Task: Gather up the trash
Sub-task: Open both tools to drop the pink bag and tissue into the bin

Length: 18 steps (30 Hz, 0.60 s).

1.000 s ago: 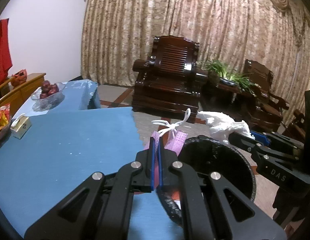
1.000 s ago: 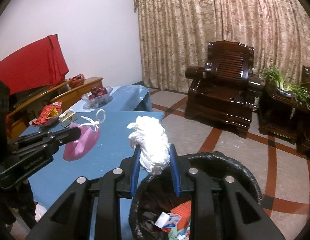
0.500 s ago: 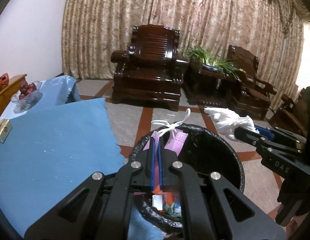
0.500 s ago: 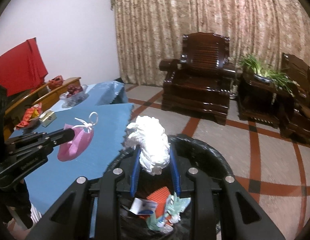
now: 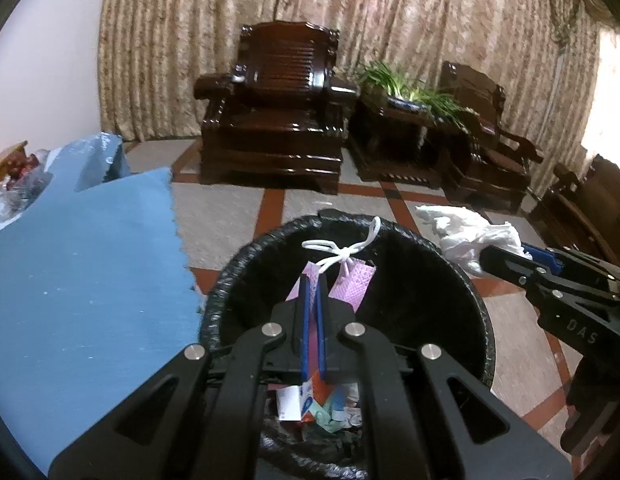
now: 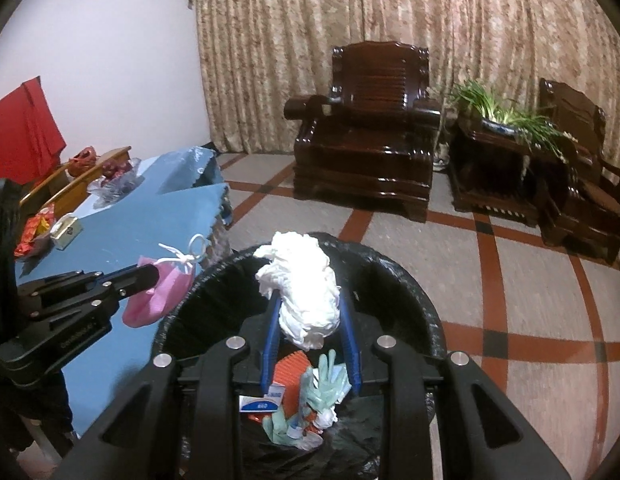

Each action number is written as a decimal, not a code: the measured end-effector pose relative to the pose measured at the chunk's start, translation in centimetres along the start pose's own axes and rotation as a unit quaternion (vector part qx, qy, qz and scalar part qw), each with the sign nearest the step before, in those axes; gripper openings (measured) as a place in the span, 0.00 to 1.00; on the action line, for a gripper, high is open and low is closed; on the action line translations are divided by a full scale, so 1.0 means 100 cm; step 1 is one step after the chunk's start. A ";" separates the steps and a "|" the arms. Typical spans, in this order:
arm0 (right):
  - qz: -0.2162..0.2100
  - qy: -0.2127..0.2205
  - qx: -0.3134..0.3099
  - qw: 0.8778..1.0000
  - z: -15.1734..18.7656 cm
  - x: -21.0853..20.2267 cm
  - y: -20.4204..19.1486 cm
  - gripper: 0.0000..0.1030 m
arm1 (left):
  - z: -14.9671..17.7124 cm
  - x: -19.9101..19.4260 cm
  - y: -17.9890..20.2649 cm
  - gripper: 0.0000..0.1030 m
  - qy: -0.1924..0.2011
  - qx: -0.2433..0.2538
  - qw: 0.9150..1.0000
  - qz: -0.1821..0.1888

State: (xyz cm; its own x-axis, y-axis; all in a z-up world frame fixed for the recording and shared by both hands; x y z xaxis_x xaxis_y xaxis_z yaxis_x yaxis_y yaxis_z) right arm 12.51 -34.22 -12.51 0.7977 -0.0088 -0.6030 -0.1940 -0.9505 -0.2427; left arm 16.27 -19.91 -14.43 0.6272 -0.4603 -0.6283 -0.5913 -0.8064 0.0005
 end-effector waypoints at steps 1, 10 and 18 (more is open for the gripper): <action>0.003 -0.003 0.002 1.000 0.002 0.003 0.003 0.27 | 0.001 0.004 0.001 0.02 -0.003 0.000 1.000 0.003; 0.022 -0.030 0.011 0.999 0.018 0.022 0.020 0.46 | 0.024 0.038 0.001 0.44 -0.048 -0.023 0.996 0.065; 0.021 -0.024 0.017 0.999 0.019 0.018 0.020 0.77 | 0.031 0.029 -0.013 0.62 -0.044 -0.034 0.997 0.045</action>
State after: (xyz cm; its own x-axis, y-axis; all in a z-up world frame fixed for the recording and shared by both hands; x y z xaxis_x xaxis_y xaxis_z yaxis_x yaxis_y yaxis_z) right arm 12.49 -35.56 -15.56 0.7604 -0.0336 -0.6486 -0.2475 -0.9383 -0.2416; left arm 17.26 -19.06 -18.60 0.5239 -0.5003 -0.6894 -0.6060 -0.7877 0.1111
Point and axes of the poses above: each gripper's, at about its wrist camera, not at the fingertips, and x roughly the way its jaws point, y to its right, z to its underside, the point moved 6 cm from there along x, roughly the way its jaws point, and after that the axes turned 9 degrees about x, right-handed, at the moved point
